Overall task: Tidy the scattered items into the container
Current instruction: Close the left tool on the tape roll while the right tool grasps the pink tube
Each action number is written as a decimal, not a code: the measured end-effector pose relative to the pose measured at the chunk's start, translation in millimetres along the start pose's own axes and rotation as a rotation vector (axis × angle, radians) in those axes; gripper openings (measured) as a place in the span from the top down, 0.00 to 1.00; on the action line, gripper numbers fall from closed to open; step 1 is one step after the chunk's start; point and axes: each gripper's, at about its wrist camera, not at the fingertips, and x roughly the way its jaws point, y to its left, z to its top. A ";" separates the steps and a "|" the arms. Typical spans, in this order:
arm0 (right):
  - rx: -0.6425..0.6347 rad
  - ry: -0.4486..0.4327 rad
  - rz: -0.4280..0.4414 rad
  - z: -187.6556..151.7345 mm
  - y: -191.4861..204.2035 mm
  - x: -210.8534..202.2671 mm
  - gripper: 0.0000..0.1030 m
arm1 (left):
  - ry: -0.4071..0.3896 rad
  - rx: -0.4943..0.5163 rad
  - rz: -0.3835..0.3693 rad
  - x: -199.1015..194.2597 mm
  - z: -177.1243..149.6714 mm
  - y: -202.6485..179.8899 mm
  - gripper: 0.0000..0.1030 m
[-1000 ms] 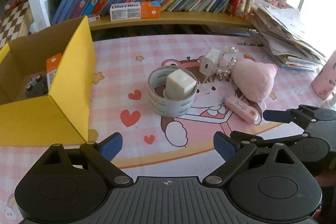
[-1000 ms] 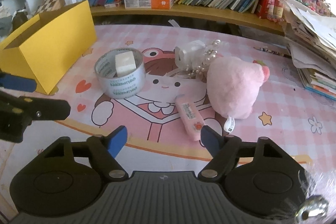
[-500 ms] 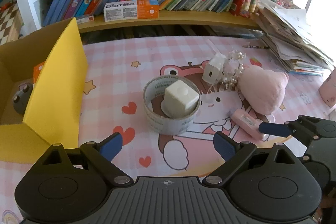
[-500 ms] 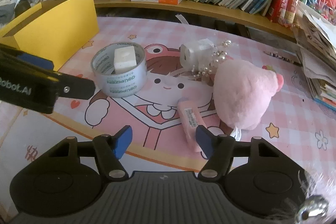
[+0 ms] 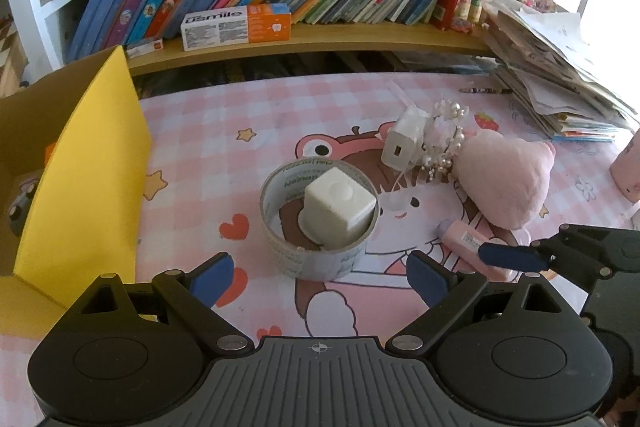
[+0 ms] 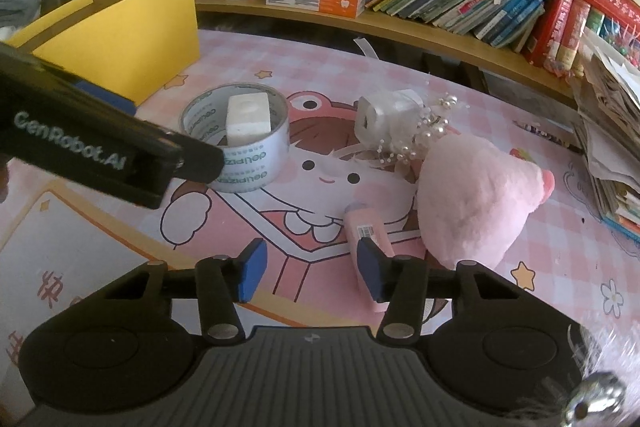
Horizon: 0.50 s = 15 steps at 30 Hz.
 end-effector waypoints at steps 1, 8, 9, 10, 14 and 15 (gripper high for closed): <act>-0.001 0.000 0.001 0.1 0.2 0.2 0.55 | -0.002 0.003 0.000 1.8 1.2 -0.3 0.08; -0.012 0.001 -0.002 0.4 1.6 1.2 0.55 | -0.018 0.029 0.014 18.9 10.9 -3.9 0.08; -0.014 0.001 -0.005 0.4 1.8 1.3 0.55 | -0.021 0.038 0.016 21.4 12.1 -5.4 0.08; -0.017 0.000 -0.009 0.6 2.1 1.6 0.55 | -0.023 0.048 0.021 23.8 13.2 -7.0 0.08; -0.017 0.002 -0.010 1.1 0.9 2.0 0.54 | -0.022 0.086 0.039 34.3 16.0 -12.4 0.08; -0.011 0.002 -0.009 1.3 -0.1 2.0 0.53 | -0.020 0.092 0.040 36.6 16.5 -13.1 0.08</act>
